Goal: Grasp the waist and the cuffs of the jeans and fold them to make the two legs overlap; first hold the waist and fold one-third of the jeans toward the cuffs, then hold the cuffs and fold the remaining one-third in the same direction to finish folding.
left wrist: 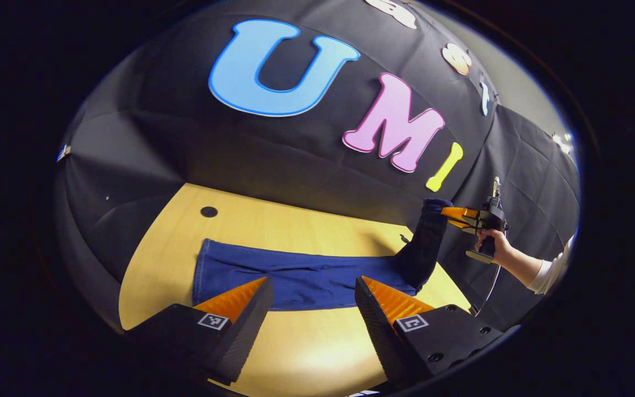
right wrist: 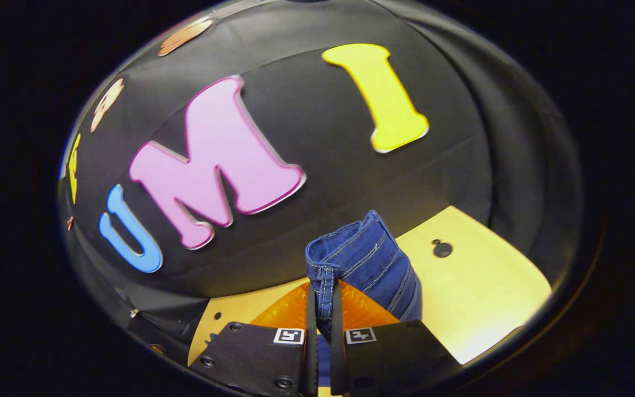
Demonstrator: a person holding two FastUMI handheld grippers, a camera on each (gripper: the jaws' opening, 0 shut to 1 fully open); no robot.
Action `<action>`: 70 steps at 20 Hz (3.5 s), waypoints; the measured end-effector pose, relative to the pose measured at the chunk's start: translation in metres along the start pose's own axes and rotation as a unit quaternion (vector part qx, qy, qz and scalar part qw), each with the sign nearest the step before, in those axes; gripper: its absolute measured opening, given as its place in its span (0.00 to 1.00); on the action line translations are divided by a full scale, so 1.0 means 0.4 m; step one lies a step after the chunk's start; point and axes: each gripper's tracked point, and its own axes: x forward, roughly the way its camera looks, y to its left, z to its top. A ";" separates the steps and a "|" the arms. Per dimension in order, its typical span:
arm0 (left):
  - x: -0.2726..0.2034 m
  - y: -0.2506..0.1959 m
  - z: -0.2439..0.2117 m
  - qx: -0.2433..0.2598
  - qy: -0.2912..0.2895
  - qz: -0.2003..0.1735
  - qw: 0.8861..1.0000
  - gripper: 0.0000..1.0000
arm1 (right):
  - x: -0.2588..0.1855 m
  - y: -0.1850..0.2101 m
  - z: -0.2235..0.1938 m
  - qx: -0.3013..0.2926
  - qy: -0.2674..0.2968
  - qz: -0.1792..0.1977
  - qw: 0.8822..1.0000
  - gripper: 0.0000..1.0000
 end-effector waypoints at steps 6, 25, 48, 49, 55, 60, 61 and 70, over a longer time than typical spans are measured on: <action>0.012 0.071 -0.036 -0.043 0.008 0.012 0.999 0.95 | -0.045 -0.074 -0.055 -0.025 0.151 0.060 0.986 0.12; 0.298 0.461 -0.109 -0.138 0.132 0.156 0.969 0.94 | -0.231 -0.059 0.127 -0.089 0.237 0.143 0.957 0.88; 0.432 0.557 -0.198 -0.039 0.241 0.241 0.939 0.07 | -0.399 -0.344 0.338 -0.083 0.196 0.048 0.976 0.88; 0.435 0.547 -0.188 -0.038 0.237 0.234 0.942 0.07 | -0.397 -0.344 0.343 -0.080 0.195 0.050 0.976 0.88; 0.409 0.249 0.049 -0.074 0.158 0.109 0.979 0.06 | -0.388 -0.362 0.383 -0.069 0.180 0.049 0.980 0.88; 0.403 -0.048 0.203 -0.066 0.128 0.008 0.990 0.06 | -0.403 -0.347 0.416 -0.061 0.160 0.056 0.984 0.88; 0.418 -0.111 0.236 -0.065 0.119 -0.013 0.991 0.06 | -0.410 -0.346 0.423 -0.062 0.155 0.057 0.984 0.88; 0.650 -0.729 0.099 -0.014 0.187 -0.155 0.970 0.06 | -0.530 -0.425 0.500 -0.071 0.110 0.030 0.991 0.88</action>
